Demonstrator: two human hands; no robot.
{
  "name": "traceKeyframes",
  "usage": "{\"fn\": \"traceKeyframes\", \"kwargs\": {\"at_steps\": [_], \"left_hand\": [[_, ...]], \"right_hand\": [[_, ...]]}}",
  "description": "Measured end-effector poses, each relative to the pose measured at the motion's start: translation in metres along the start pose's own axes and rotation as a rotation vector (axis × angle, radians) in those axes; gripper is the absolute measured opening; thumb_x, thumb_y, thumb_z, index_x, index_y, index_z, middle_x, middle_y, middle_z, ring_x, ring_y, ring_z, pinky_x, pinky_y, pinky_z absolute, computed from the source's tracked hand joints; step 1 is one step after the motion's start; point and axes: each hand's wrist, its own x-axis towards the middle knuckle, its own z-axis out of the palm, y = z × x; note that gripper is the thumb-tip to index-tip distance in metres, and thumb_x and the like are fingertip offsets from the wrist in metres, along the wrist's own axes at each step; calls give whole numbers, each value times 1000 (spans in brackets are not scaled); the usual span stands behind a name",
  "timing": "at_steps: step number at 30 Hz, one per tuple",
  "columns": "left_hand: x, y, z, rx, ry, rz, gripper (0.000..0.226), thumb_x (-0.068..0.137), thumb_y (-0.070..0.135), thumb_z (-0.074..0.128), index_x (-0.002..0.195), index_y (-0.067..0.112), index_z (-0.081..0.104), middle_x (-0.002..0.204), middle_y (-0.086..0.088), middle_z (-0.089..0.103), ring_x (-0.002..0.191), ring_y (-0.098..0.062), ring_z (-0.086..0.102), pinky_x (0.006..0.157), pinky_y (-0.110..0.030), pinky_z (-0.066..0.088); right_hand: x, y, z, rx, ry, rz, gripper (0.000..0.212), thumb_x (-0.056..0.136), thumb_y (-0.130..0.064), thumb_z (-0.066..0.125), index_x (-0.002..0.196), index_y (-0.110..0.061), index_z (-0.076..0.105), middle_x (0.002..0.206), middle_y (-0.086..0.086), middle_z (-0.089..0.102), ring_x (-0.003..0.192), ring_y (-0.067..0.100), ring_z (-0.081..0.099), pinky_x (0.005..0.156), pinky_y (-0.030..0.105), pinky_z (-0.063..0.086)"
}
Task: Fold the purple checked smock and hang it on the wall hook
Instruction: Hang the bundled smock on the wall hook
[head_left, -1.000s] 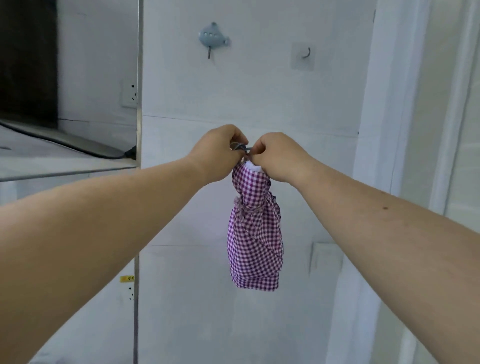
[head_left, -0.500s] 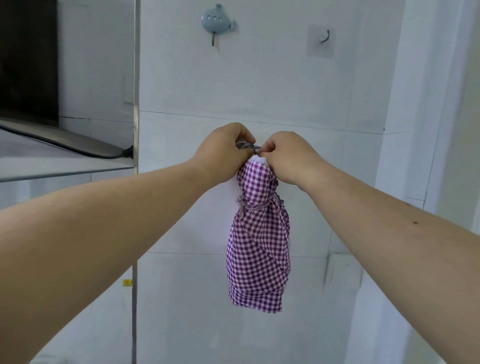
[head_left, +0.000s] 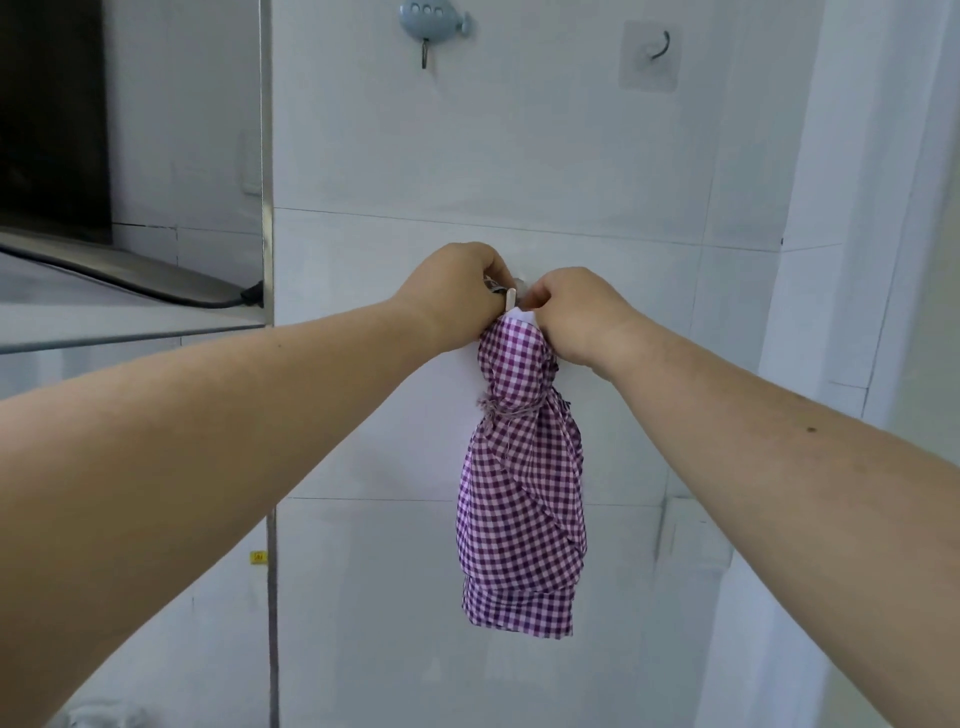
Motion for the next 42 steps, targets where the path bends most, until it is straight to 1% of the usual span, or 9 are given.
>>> {"fn": "traceKeyframes", "kwargs": {"at_steps": [6,9,11,13,17,19,27,33,42], "left_hand": [[-7,-8,9,-60,-10,-91,10,92,17,71,101,21,70,102,3,68,88,-16,62,62,-24,45],[-13,-8,10,-120,-15,-138,13,90,16,68,102,19,69,102,0,68,89,-20,66,71,-34,58],[-19,-5,11,-196,-9,-187,13,89,13,64,101,15,70,98,-2,70,88,-23,69,75,-38,63],[-25,-2,14,-320,-27,-258,12,91,9,59,99,9,68,98,-8,72,88,-28,72,75,-42,66],[-37,1,14,-590,-121,-410,15,96,13,61,105,1,63,98,-14,73,80,-28,77,66,-38,66],[-42,0,10,-559,-138,-434,17,99,21,60,102,5,63,94,-12,71,74,-25,73,63,-35,65],[-39,5,-3,-273,-56,-218,31,101,44,57,128,31,61,108,-1,71,80,-17,67,73,-38,64],[-37,7,-1,-135,-147,-202,35,104,45,57,131,25,63,115,1,61,91,-21,68,82,-45,65],[-32,-5,13,-181,-107,-141,26,106,36,57,125,22,68,111,-3,69,92,-28,71,79,-49,64]], "right_hand": [[-37,16,26,254,225,22,23,106,-40,50,97,-21,59,88,-3,63,70,12,58,62,36,53],[-72,19,44,489,270,52,43,97,-64,55,103,-21,51,102,-1,55,80,8,56,68,32,55],[-90,20,58,473,163,95,79,75,-80,71,122,-21,49,120,-4,50,98,5,60,78,28,57],[-98,22,71,405,71,165,99,67,-73,83,140,-23,40,131,-6,43,111,12,60,91,36,59],[-92,32,70,564,116,178,23,93,-34,67,108,-17,63,101,-1,73,89,18,74,69,30,59],[-89,35,59,674,103,197,7,95,-20,59,92,-15,62,88,4,71,80,22,71,67,34,57],[-76,42,48,885,-79,483,21,92,-16,50,103,-10,68,95,7,75,87,25,69,79,38,56],[-72,46,70,858,-49,344,38,104,-50,60,115,-15,72,108,7,81,101,27,76,92,47,63],[-65,52,76,744,27,179,16,108,-31,58,104,-28,74,106,0,80,101,22,75,99,46,60]]}}
